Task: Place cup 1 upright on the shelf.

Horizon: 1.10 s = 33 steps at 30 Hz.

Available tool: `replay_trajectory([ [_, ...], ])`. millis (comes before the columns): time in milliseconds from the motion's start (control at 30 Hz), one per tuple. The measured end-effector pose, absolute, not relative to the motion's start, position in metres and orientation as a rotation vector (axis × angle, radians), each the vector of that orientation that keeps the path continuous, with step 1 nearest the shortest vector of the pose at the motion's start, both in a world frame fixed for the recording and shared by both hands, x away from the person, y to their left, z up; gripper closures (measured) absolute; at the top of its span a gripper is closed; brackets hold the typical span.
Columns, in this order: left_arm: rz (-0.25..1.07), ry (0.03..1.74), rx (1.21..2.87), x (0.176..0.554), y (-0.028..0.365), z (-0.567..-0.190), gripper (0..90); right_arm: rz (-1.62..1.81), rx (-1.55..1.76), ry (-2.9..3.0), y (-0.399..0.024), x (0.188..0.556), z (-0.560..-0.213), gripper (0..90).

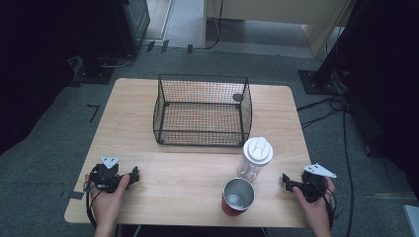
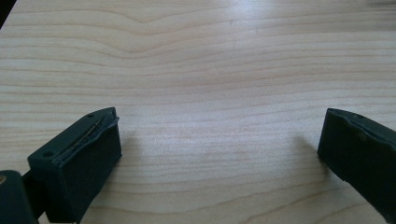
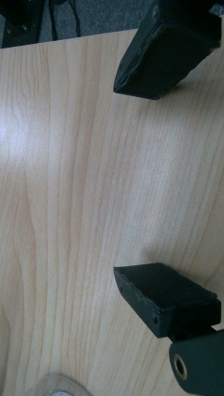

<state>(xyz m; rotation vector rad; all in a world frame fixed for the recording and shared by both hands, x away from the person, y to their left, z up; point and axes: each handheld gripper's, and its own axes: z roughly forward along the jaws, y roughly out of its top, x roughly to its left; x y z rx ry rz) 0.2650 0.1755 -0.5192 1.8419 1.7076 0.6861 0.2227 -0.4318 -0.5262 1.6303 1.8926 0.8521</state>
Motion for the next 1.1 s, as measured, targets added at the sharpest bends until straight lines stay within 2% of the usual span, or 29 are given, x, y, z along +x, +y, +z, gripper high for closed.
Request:
replay_trajectory([
  [100,0.677,1.688,1.849,0.260,0.177,-0.519,0.0,0.852,1.631,1.893,-0.432,0.223,-0.526,10.5],
  [367,0.602,1.467,1.802,0.246,0.165,-0.501,0.0,0.852,1.631,1.893,-0.432,0.223,-0.526,10.5],
  [533,0.542,1.397,1.774,0.242,0.156,-0.497,0.0,0.852,1.630,1.893,-0.432,0.223,-0.526,10.5],
  [800,0.617,1.389,1.745,0.227,0.152,-0.492,0.0,0.852,1.630,1.893,-0.432,0.223,-0.526,10.5],
  [967,0.687,1.355,1.774,0.216,0.137,-0.487,0.0,0.852,1.630,1.893,-0.432,0.223,-0.526,10.5],
  [1100,0.686,1.303,1.802,0.212,0.124,-0.483,0.0,0.852,1.630,1.893,-0.432,0.223,-0.526,10.5],
])
